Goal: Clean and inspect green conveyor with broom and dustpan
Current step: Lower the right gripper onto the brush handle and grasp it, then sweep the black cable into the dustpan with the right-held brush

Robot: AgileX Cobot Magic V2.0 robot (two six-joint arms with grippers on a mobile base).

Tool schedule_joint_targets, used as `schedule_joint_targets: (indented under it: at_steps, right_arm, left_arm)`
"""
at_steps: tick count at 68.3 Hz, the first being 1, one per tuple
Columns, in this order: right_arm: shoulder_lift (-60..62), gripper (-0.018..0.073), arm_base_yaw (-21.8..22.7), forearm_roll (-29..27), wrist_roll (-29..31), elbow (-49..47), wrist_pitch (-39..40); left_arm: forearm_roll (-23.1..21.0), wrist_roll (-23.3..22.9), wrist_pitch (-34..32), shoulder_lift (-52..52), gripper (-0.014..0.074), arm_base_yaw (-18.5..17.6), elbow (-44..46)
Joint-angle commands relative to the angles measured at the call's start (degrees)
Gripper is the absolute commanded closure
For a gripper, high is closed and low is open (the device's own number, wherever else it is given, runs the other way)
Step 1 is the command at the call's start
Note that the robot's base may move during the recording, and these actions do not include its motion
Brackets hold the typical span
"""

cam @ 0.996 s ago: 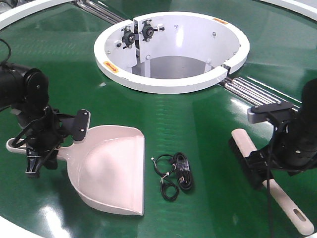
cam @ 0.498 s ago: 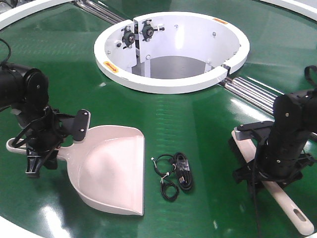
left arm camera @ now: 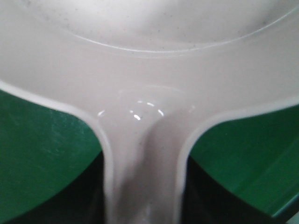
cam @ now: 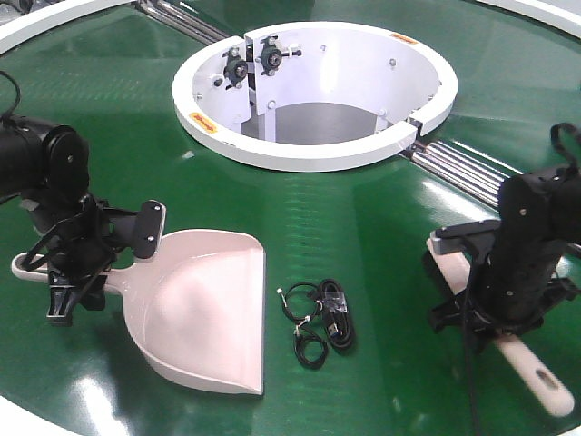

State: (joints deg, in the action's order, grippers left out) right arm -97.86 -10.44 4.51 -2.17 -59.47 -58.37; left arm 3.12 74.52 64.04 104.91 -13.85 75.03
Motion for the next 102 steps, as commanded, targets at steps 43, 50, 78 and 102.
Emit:
schedule_joint_targets:
  at_steps: [43, 50, 78, 102]
  right_arm:
    - [11.58, 0.0564, -15.03, -2.48, -18.59, -1.49, -1.55]
    - [9.07, 0.0562, -15.25, -4.90, -19.51, -1.49, -2.13]
    - [2.79, 0.0561, -19.78, -11.46, -18.91, -3.10, -2.44]
    - [-3.64, 0.0561, -20.15, -16.22, -15.81, -10.71, -6.40]
  left_arm:
    - [-0.77, 0.19, 0.90, -2.58, 0.0604, -0.26, 1.57]
    - [-0.77, 0.19, 0.90, -2.58, 0.0604, -0.26, 1.57]
    - [-0.77, 0.19, 0.90, -2.58, 0.0604, -0.26, 1.57]
    - [-0.77, 0.19, 0.90, -2.58, 0.0604, -0.26, 1.57]
